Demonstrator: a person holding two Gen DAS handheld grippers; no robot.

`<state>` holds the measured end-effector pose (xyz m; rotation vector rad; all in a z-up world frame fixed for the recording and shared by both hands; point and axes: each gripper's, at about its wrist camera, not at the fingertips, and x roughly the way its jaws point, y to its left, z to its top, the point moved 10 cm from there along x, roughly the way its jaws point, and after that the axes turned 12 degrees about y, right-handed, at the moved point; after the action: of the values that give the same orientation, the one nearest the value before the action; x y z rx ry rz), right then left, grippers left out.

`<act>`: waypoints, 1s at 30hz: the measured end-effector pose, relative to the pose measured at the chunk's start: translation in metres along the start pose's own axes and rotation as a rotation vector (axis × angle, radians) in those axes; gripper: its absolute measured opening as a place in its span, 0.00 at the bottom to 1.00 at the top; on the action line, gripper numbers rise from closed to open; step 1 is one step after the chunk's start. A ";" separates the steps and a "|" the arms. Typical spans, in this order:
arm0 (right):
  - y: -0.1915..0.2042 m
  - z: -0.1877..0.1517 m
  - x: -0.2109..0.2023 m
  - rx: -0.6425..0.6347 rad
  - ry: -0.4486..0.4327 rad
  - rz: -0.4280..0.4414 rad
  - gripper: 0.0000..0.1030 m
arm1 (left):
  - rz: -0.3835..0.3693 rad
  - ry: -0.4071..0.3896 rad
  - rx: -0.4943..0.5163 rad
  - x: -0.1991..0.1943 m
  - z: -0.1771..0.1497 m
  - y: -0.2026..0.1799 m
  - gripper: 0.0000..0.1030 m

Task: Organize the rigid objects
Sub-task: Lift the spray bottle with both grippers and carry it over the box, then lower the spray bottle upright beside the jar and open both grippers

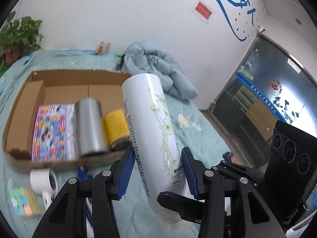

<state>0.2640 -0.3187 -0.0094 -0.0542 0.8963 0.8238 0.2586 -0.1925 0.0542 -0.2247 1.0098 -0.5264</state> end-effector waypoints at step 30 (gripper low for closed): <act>-0.169 0.056 0.109 0.107 0.219 -0.092 0.43 | -0.068 0.308 -0.130 0.244 0.152 0.059 0.43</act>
<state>0.4502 -0.3493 -0.0988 -0.0928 1.1353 0.6916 0.5093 -0.2771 -0.0723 -0.3005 1.3414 -0.5690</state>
